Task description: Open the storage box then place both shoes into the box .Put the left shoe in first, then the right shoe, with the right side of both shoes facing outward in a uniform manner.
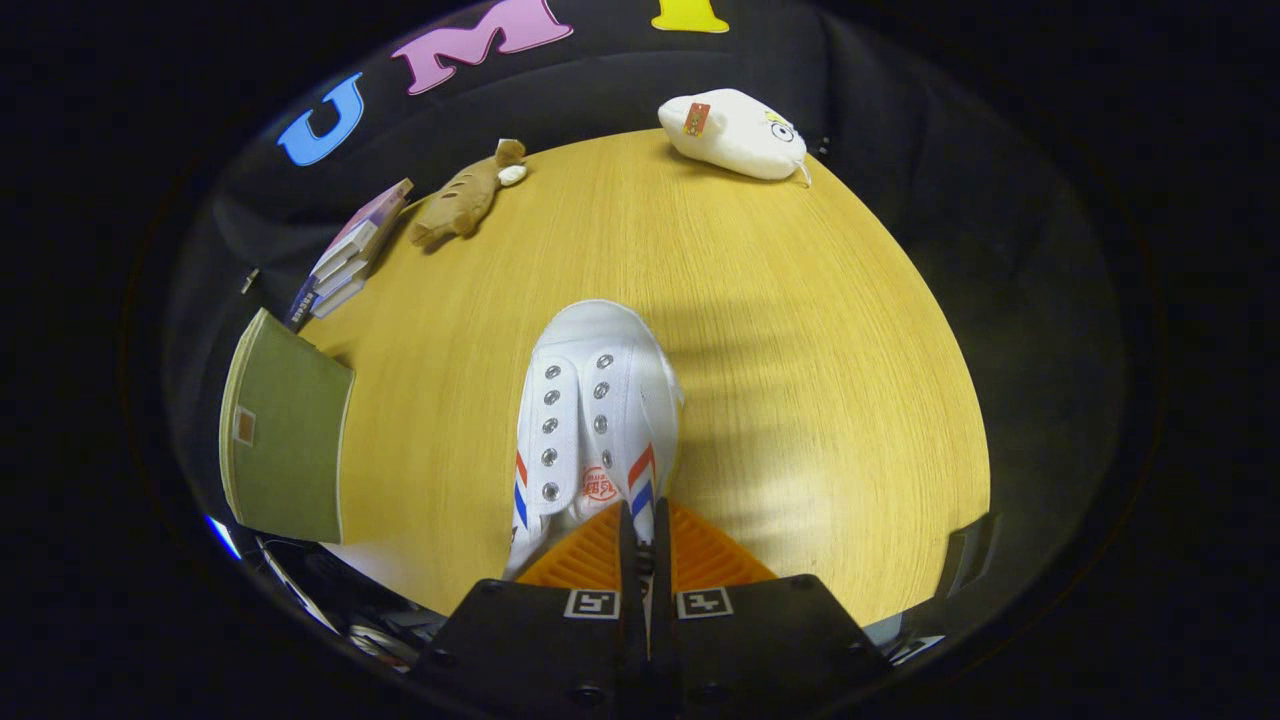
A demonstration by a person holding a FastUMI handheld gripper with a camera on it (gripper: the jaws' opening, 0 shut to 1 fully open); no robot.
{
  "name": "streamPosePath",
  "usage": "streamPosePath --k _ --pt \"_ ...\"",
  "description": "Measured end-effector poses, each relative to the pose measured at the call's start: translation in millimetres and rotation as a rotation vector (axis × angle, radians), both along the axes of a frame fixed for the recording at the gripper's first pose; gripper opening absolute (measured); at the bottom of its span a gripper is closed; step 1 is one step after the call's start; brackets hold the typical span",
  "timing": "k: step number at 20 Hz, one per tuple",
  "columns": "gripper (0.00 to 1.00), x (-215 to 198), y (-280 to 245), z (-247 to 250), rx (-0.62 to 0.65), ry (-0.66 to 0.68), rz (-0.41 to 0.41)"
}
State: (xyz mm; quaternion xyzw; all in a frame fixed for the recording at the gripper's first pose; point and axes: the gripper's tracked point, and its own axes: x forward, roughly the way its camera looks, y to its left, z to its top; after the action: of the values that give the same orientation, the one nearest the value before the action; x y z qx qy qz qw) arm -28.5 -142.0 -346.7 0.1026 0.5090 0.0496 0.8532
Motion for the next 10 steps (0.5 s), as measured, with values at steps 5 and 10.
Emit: streamPosePath --k 5,10 --pt "0.06 -6.0 31.4 50.6 0.044 -0.033 -0.048" --pt "0.06 -8.6 88.4 110.5 0.081 -0.092 -0.044"
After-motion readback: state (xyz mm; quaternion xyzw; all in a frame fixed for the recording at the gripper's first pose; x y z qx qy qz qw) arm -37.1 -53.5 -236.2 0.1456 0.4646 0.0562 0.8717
